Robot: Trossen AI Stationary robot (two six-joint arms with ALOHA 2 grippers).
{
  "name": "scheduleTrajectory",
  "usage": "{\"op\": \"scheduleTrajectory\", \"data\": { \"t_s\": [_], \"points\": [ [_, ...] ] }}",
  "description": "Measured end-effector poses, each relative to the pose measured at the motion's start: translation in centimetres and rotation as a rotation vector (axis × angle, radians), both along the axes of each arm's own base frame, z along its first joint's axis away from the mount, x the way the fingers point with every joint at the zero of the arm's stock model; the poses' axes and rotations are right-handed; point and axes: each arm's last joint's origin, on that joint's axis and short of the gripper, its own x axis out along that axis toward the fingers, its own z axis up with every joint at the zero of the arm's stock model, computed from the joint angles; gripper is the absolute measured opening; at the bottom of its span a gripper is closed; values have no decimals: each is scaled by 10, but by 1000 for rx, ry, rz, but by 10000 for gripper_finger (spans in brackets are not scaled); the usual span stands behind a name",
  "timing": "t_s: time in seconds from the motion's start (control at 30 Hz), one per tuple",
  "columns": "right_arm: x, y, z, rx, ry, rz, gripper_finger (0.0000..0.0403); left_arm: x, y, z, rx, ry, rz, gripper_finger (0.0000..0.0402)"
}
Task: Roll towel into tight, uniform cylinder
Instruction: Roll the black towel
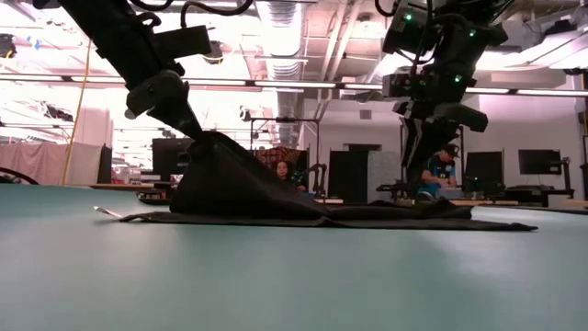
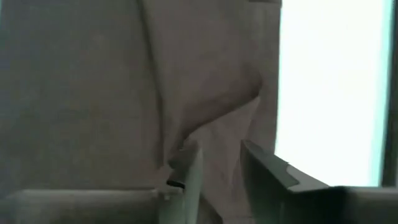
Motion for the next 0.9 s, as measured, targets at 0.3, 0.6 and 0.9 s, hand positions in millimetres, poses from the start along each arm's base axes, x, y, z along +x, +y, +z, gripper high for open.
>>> {"op": "scheduleTrajectory", "data": {
  "t_s": [0.3, 0.6, 0.9],
  "points": [
    [1, 9, -23, -12, 79, -13, 180, 0, 0, 0, 1, 5, -1, 0],
    [6, 11, -54, -164, 257, 56, 183, -1, 0, -1, 3, 10, -1, 0],
    [9, 8, -64, -263, 319, 61, 176, -1, 0, -1, 4, 9, 0, 0]
  ]
}}
